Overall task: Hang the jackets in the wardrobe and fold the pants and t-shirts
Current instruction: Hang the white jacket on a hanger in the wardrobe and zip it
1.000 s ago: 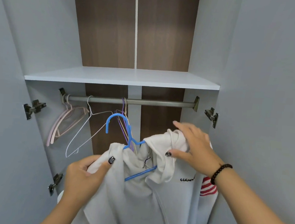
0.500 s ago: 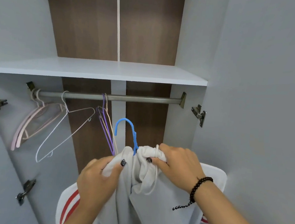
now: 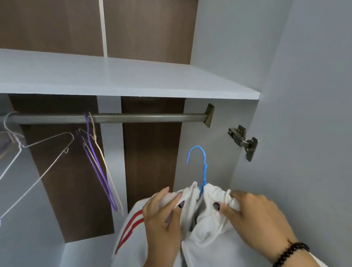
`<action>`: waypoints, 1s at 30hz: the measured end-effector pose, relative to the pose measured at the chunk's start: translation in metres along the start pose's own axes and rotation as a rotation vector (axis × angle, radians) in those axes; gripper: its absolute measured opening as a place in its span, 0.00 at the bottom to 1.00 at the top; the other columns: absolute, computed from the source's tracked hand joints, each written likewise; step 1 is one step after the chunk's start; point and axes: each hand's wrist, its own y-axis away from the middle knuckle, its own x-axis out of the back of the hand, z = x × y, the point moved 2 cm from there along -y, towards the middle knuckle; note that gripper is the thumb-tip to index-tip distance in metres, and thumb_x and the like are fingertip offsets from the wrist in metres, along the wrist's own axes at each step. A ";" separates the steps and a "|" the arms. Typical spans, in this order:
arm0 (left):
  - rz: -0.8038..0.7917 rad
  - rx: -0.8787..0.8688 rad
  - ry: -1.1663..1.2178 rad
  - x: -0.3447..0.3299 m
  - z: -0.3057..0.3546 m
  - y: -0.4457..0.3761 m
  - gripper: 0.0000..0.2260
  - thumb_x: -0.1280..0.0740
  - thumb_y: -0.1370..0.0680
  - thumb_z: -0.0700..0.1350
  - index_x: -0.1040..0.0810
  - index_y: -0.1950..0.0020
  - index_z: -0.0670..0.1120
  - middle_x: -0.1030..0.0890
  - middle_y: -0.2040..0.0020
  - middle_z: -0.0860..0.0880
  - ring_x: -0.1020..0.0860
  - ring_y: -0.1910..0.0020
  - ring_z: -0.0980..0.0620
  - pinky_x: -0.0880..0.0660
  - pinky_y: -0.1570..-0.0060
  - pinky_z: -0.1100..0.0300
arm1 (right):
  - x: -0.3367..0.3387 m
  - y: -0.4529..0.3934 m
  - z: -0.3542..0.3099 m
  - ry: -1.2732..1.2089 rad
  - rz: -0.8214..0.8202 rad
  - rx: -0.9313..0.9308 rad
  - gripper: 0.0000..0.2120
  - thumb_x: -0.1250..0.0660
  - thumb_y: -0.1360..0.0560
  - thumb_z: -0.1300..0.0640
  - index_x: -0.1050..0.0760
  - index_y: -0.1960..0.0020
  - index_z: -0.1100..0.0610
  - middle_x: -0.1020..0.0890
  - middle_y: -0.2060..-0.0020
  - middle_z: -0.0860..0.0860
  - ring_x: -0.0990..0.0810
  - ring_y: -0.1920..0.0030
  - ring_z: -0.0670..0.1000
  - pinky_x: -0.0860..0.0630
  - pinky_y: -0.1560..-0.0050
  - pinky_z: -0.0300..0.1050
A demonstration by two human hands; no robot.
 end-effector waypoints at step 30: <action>-0.206 0.824 0.513 -0.042 -0.141 -0.237 0.09 0.31 0.22 0.42 0.19 0.43 0.43 0.18 0.47 0.45 0.20 0.49 0.46 0.23 0.48 0.54 | -0.038 -0.112 -0.028 -0.081 0.219 -0.172 0.15 0.34 0.27 0.43 0.30 0.66 0.51 0.27 0.74 0.48 0.28 0.67 0.54 0.29 0.67 0.49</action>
